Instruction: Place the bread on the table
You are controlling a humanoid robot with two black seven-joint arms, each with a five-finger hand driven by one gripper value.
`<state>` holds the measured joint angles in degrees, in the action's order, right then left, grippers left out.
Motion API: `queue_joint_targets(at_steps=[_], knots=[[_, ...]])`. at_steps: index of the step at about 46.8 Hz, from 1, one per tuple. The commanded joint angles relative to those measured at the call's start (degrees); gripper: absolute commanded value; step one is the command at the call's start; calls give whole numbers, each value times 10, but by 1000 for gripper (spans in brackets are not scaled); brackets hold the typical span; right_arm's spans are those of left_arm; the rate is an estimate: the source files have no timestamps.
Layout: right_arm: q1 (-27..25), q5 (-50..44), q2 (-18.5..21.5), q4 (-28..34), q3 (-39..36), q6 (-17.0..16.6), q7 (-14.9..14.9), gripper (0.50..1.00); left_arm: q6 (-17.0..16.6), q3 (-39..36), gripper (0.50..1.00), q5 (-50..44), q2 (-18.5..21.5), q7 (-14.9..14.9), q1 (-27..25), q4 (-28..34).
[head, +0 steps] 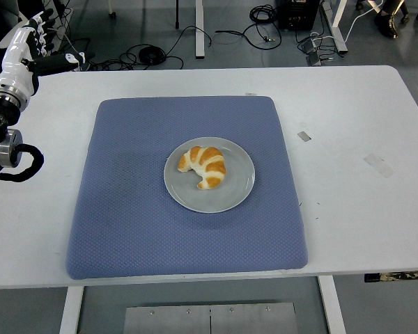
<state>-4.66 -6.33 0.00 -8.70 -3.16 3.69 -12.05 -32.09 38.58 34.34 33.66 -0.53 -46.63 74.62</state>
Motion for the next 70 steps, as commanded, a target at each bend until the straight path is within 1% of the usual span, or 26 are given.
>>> queue_joint_targets(at_steps=[1,60,65,70], knots=[[0,0,0,0,0,0,0,1000,0,0,984,0,0,0,0,0],[0,0,0,0,0,0,0,1000,0,2,986,0,8,0,-3,4],[0,0,0,0,0,0,0,1000,5,-2,986,1,9,-1,-7,23],[0,0,0,0,0,0,0,1000,8,-5,984,10,19,-2,-11,37]])
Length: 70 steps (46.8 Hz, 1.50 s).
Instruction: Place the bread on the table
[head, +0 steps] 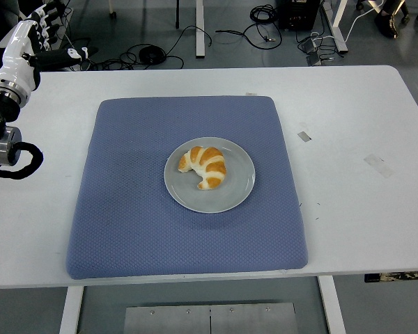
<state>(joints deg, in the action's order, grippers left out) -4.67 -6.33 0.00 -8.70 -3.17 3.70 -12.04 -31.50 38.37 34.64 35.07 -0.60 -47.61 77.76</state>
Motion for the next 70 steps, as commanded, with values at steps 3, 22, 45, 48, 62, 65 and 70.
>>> queue_joint_targets(at_steps=[3,22,45,48,62,65,70], knots=[[0,0,0,0,0,0,0,1000,6,-6,983,31,6,-5,-7,12],[0,0,0,0,0,0,0,1000,46,-37,977,184,11,-45,-42,45],[0,0,0,0,0,0,0,1000,90,-94,960,288,-20,-52,-57,57],[0,0,0,0,0,0,0,1000,91,-118,960,292,-25,-52,-67,56],[0,0,0,0,0,0,0,1000,99,-215,957,311,-35,-93,-123,57],[0,0,0,0,0,0,0,1000,114,-216,957,329,-37,-101,-122,57],[0,0,0,0,0,0,0,1000,132,-216,957,358,-40,-121,-122,62]])
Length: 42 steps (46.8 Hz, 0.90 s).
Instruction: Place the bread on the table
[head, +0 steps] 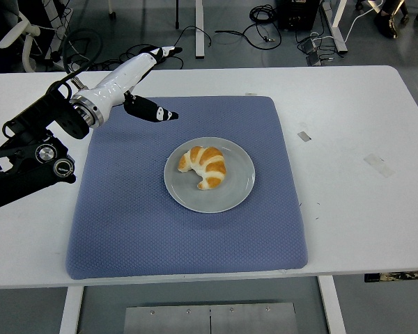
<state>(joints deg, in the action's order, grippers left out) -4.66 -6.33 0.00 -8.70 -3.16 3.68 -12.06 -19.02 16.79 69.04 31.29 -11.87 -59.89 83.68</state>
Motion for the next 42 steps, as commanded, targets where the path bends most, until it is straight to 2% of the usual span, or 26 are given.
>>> queue_joint_targets(at_steps=[1,5,16,33,42], knots=[[0,0,0,0,0,0,0,1000,9,-1,957,19,-4,-9,2,3],[0,0,0,0,0,0,0,1000,18,-10,957,30,-18,-10,1,3],[0,0,0,0,0,0,0,1000,71,-51,958,61,-36,-11,-6,3],[0,0,0,0,0,0,0,1000,90,-63,964,94,-35,-17,-23,3],[0,0,0,0,0,0,0,1000,121,-63,966,110,-32,-21,-28,3]])
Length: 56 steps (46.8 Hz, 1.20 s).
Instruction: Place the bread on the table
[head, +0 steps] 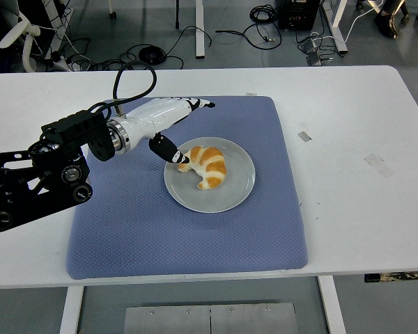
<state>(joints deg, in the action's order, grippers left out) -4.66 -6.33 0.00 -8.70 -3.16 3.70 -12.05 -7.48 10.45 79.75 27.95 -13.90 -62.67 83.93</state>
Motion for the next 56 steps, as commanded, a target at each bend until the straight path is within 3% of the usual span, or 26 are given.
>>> queue_joint_targets(at_steps=[1,28,38,56], knots=[[0,0,0,0,0,0,0,1000,6,0,966,5,1,-1,0,0],[0,0,0,0,0,0,0,1000,4,-18,965,54,-4,1,1,-2],[0,0,0,0,0,0,0,1000,0,-39,918,73,-19,2,3,-13],[0,0,0,0,0,0,0,1000,6,-46,916,73,-32,2,3,-32]])
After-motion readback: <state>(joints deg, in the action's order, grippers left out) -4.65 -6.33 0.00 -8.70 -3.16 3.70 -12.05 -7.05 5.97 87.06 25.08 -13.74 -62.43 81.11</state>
